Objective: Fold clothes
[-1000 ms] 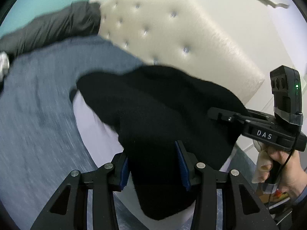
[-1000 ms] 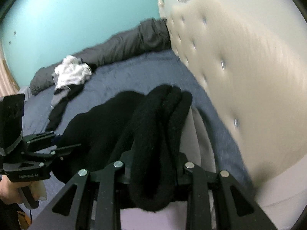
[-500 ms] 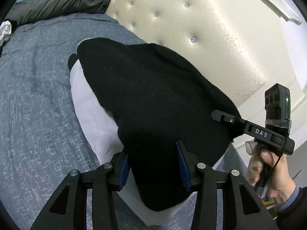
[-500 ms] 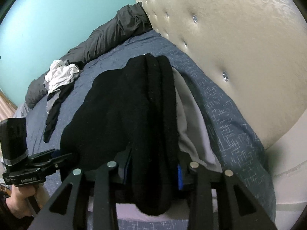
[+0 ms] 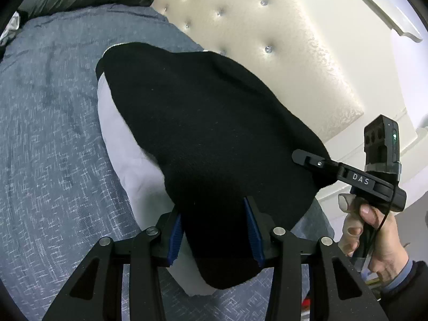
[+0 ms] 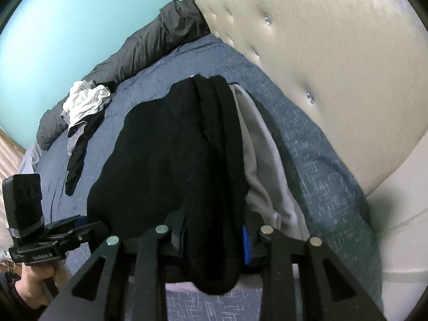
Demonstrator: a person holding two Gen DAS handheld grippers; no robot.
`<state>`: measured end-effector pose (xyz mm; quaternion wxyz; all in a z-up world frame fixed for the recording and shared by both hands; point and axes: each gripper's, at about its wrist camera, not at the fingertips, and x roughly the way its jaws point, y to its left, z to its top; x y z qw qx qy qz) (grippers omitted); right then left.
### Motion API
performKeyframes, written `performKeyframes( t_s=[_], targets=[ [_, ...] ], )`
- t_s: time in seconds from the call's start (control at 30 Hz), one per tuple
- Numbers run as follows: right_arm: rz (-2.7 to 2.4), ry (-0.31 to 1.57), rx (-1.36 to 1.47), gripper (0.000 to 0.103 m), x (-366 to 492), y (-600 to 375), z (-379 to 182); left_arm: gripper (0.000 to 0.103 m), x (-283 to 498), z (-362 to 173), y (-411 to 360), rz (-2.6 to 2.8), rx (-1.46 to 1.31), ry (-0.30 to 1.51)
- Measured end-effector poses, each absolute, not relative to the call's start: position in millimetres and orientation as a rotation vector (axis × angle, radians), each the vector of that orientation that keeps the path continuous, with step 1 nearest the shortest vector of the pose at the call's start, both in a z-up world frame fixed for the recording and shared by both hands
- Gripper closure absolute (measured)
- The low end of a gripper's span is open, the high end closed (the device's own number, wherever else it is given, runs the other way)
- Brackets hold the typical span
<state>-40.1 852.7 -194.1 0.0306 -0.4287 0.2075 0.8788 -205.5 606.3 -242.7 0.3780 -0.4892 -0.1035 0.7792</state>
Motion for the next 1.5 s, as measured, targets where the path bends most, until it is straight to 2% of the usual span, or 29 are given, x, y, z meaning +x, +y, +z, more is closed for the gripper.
performKeyframes(
  t_s=[0.17, 0.53, 0.57, 0.63, 0.7, 0.83, 0.93, 1.3, 1.5],
  targets=[
    [2.718, 0.651, -1.323, 0.073, -33, 848, -188, 0.056, -204, -233, 594, 2.009, -1.253, -0.251],
    [2.726, 0.586, -1.061, 0.071, -12, 859, -148, 0.057, -197, -182, 576, 2.096, -1.067, -0.19],
    [2.747, 0.578, -1.047, 0.073, -14, 857, -144, 0.057, -198, -180, 581, 2.093, -1.058, -0.166],
    [2.792, 0.55, -1.035, 0.086, -21, 849, -139, 0.057, -198, -180, 593, 2.088, -1.045, -0.111],
    [2.833, 0.484, -1.074, 0.092, -32, 837, -140, 0.057, -196, -186, 604, 2.082, -1.045, -0.056],
    [2.834, 0.391, -1.172, 0.098, -47, 827, -158, 0.057, -194, -211, 617, 2.078, -1.074, 0.027],
    [2.777, 0.417, -1.2, 0.102, -55, 839, -177, 0.059, -189, -224, 620, 2.078, -1.071, 0.068],
    [2.712, 0.559, -1.19, 0.103, -55, 865, -228, 0.063, -195, -259, 624, 2.061, -1.097, 0.056],
    [2.701, 0.573, -1.215, 0.103, -59, 867, -217, 0.062, -202, -247, 619, 2.052, -1.109, 0.023]
  ],
)
